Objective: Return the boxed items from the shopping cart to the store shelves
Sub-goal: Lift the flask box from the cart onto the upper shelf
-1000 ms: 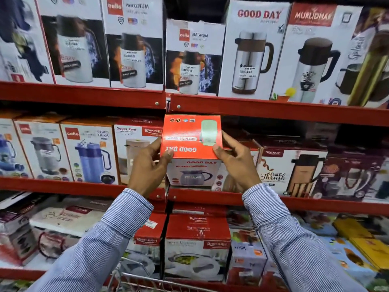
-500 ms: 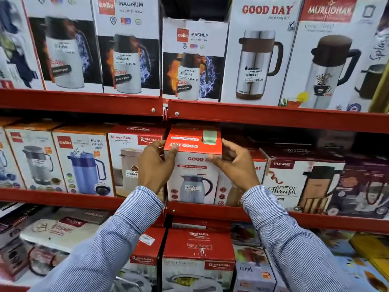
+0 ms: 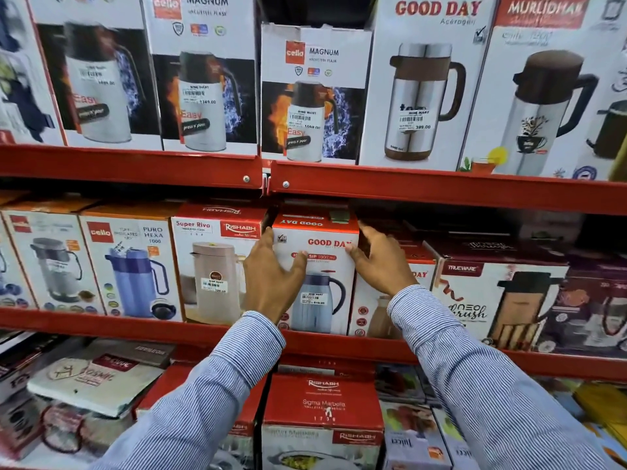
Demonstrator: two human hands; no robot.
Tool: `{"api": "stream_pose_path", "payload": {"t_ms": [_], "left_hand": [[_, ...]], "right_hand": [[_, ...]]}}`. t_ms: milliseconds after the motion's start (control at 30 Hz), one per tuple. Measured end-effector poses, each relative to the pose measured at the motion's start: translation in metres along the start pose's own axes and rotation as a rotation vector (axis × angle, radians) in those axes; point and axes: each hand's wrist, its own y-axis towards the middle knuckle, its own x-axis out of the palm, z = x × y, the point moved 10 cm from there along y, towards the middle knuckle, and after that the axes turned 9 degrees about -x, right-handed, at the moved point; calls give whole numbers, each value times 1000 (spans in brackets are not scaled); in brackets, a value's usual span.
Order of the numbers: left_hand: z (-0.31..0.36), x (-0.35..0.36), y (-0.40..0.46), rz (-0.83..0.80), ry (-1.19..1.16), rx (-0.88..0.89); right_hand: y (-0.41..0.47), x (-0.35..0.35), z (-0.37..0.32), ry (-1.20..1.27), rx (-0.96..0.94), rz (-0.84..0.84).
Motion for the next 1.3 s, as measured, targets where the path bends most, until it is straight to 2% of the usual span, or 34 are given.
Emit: {"api": "stream_pose_path", "payload": {"t_ms": [133,333,633,867,1000,1067,1167,1233,1300], "left_hand": [[-2,-1,-11,-17,-25,1],[-31,6,-19,-22,33,-54],[-40,9,-21,-12,11,-10],[-46,12,-20,-4,21,3],[-45,11,-22,-14,22,18],[-47,4,-28,2,-7,34],[-62,-9,-52,21,-45,30],[-88,-14,-83,-1,-53,-14],[-123,-16,-117,-41,-50,-106]], "right_hand": [[-1,7,7,-115,5,-62],[-14,5,8,-154,7,46],[-14,8,6,43,-78,124],[-18,7,1,45,-94,156],[-21,12,0,44,-91,106],[-34,12,-1,44,-99,107],[-76,1,0,112,-107,222],[-116,-1,9,147,-100,319],[-154,15,34,191,-27,344]]}}
